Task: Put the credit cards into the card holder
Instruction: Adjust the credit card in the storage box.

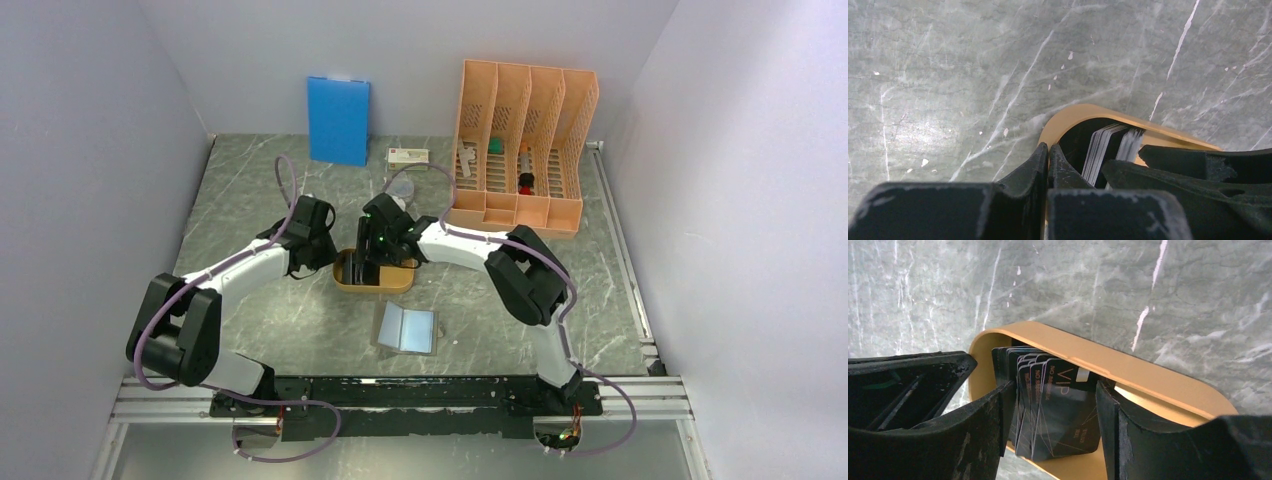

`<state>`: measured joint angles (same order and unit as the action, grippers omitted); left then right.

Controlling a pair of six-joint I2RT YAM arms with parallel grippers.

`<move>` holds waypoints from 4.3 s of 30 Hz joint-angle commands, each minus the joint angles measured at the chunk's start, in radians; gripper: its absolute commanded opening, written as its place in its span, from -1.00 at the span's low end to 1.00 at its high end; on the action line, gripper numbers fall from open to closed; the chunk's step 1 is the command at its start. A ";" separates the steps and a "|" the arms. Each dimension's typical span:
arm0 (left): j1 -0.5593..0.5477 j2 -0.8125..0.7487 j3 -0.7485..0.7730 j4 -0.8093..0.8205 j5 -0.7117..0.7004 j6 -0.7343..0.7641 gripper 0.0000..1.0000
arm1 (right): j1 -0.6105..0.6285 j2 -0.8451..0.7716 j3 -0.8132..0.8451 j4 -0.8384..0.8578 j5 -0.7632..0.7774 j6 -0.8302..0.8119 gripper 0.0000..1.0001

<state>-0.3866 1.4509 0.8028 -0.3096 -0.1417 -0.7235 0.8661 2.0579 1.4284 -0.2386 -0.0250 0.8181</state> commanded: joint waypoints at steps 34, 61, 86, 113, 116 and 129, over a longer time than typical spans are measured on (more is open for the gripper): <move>-0.006 -0.002 -0.001 -0.054 0.051 -0.021 -0.90 | 0.148 -0.031 0.094 -0.084 0.090 0.007 0.24; 0.011 -0.038 0.010 -0.068 0.042 -0.004 -0.90 | 0.033 -0.257 -0.144 -0.065 0.159 -0.051 0.07; 0.011 -0.029 -0.040 -0.026 0.069 -0.017 -0.90 | 0.017 -0.088 -0.063 -0.203 0.274 0.036 0.15; 0.010 -0.029 -0.073 0.000 0.100 -0.020 -0.90 | 0.036 0.004 -0.019 -0.088 0.034 0.097 -0.02; 0.011 -0.027 -0.074 0.001 0.103 -0.021 -0.90 | 0.047 0.015 0.004 -0.087 0.031 0.101 -0.03; 0.011 -0.034 -0.072 -0.004 0.102 -0.022 -0.90 | 0.090 0.063 0.076 -0.109 0.031 0.102 -0.17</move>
<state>-0.3763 1.4075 0.7597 -0.2863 -0.0921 -0.7334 0.9161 2.0605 1.4837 -0.3462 0.0532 0.9009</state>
